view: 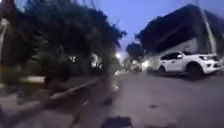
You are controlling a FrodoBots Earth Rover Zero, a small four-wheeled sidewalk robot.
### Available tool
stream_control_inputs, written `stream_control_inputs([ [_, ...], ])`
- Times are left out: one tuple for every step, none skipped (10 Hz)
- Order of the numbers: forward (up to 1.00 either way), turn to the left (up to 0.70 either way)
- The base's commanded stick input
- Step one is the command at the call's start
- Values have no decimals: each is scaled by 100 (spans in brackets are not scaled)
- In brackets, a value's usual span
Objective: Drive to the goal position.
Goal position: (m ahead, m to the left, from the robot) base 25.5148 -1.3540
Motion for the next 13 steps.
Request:
stream_control_inputs([
  [70, -13],
  [70, -35],
  [70, -35],
  [70, -35],
  [70, -35],
  [70, -35],
  [70, -35],
  [70, -22],
  [70, -4],
  [70, 0],
  [70, 0],
  [70, -27],
  [70, -35],
])
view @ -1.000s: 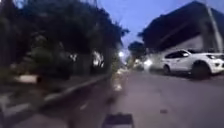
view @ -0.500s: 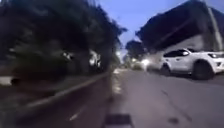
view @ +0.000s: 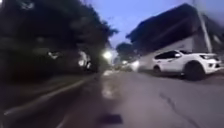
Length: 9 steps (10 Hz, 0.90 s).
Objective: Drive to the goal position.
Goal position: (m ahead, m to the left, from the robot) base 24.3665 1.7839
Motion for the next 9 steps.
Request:
stream_control_inputs([
  [70, -35],
  [70, -29],
  [70, -6],
  [70, 0],
  [70, 0],
  [70, 0],
  [70, 0],
  [70, 0],
  [70, 0],
])
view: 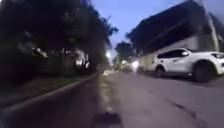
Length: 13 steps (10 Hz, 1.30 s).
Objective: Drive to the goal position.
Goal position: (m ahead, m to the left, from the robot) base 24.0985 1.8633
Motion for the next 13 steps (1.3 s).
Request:
stream_control_inputs([
  [70, 0],
  [70, 0],
  [70, 0],
  [70, 0],
  [70, 0],
  [70, 0],
  [70, 0],
  [70, 0],
  [70, 0],
  [70, 0],
  [70, 0],
  [70, 0],
  [70, -1],
])
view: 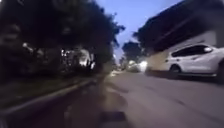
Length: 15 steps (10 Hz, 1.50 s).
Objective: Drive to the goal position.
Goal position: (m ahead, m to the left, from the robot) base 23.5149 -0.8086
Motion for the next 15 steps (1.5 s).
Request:
stream_control_inputs([
  [70, -6],
  [70, -11],
  [70, -15],
  [70, -20],
  [70, -25],
  [70, -30],
  [70, -35],
  [70, -35],
  [70, -35],
  [70, -35],
  [70, -35],
  [70, -35],
  [70, -29],
  [70, -15],
  [70, -1],
])
